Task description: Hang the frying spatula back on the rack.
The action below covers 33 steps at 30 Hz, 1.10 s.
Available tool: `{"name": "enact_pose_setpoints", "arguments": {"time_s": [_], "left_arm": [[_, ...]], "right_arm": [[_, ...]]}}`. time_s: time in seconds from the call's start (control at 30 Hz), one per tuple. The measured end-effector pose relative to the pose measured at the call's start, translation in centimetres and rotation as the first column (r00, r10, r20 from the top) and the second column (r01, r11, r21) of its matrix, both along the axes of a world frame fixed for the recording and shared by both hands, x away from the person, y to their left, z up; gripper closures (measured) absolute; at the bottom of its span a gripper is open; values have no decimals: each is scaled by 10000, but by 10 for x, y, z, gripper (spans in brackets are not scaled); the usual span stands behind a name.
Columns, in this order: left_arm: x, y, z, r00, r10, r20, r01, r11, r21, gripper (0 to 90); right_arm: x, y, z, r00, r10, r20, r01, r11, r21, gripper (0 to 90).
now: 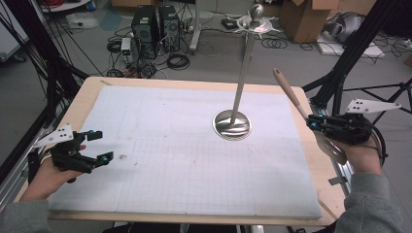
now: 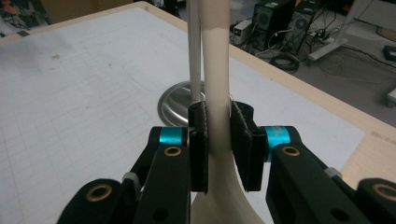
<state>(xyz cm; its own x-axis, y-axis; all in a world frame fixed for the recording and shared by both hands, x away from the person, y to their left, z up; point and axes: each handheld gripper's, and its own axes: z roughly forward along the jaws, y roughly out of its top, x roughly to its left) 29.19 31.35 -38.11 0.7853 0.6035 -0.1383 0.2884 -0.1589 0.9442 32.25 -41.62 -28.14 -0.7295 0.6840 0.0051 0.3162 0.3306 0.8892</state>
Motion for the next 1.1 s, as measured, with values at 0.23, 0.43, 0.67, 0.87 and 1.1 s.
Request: {"name": "enact_pose_setpoints", "arguments": {"time_s": [0.23,0.43,0.67,0.87,1.1], "left_arm": [[-1,1,-1,10000,38,-14,-38,10000,-15,22],[-1,2,-1,10000,66,-39,-66,10000,-12,22],[-1,2,-2,10000,74,-66,-75,10000,-39,22],[-2,3,-1,9999,85,-54,-86,9999,-69,22],[-2,3,-2,9999,97,-60,-98,9999,-82,22]], "right_arm": [[0,-2,10,9998,-6,203,6,10000,-1,779],[-1,-4,19,9996,-60,286,61,10000,-39,779],[-1,-4,27,9992,-46,404,45,10000,25,779],[0,-2,35,9985,-68,537,67,10000,11,779],[-1,-3,43,9977,-97,669,94,9999,58,779]]}}
